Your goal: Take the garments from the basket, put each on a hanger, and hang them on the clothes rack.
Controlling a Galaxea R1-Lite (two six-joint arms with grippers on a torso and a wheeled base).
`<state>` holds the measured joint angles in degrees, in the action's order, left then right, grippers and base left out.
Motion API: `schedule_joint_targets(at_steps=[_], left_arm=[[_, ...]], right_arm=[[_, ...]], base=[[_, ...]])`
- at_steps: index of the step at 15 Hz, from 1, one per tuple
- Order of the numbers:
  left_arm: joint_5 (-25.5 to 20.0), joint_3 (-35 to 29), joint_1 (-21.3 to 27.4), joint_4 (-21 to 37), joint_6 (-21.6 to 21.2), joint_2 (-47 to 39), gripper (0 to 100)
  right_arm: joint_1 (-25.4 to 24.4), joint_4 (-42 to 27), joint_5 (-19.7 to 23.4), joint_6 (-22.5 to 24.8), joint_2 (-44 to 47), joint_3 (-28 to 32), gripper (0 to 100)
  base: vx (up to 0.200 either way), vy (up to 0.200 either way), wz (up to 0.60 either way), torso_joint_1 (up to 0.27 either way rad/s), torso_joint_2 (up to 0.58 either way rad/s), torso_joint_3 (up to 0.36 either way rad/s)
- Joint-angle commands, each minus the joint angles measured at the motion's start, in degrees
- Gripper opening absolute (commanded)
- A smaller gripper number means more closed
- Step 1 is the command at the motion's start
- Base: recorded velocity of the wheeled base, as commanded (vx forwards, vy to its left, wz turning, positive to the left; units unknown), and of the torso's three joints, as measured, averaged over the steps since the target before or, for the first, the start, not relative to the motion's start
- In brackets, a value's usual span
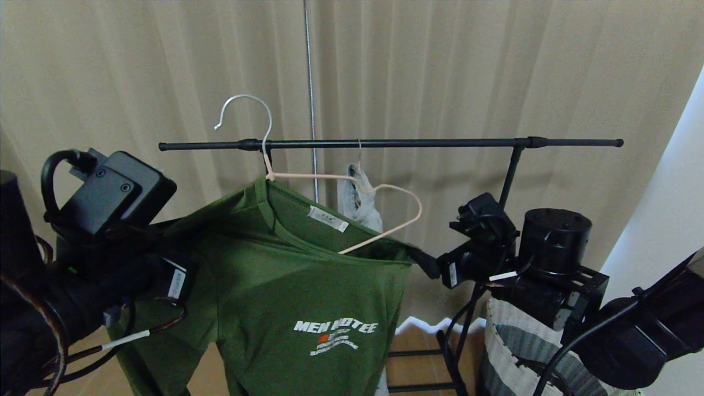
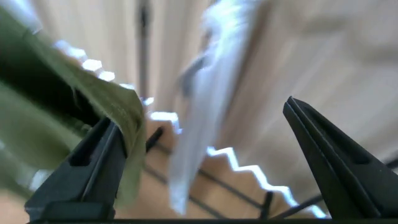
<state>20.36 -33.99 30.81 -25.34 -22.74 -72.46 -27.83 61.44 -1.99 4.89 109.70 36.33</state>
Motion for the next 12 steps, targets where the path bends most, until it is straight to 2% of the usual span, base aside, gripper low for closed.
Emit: schedule_joint_targets(at_steps=[1,3,6,8,12], left_arm=[[0.0,2.3,0.0,-0.1,-0.1,0.7,0],[0.0,4.3,-0.7,-0.1,-2.4,0.7,0],[0.0,5.2,-5.7,-0.2,-8.7,0.5,0],[0.2,5.4,-5.9,-0.3,-9.0,0.2,0],[0.8,4.1,-5.9,-0.3,-7.4,-0.9,0]], right_arm=[[2.5,-0.2,0.1,0.0,-1.4,1.4,100],[3.6,-0.3,0.1,0.0,-2.3,1.9,100],[3.7,-0.4,0.5,0.1,-4.1,1.6,100],[2.7,-0.5,0.7,0.1,-6.2,0.4,100],[-6.7,-5.5,0.8,0.2,-11.4,-0.4,100]], base=[[0.0,0.0,0.0,0.0,0.0,0.0],[0.0,0.0,0.0,0.0,0.0,0.0],[0.0,0.0,0.0,0.0,0.0,0.0],[0.0,0.0,0.0,0.0,0.0,0.0],[0.0,0.0,0.0,0.0,0.0,0.0]])
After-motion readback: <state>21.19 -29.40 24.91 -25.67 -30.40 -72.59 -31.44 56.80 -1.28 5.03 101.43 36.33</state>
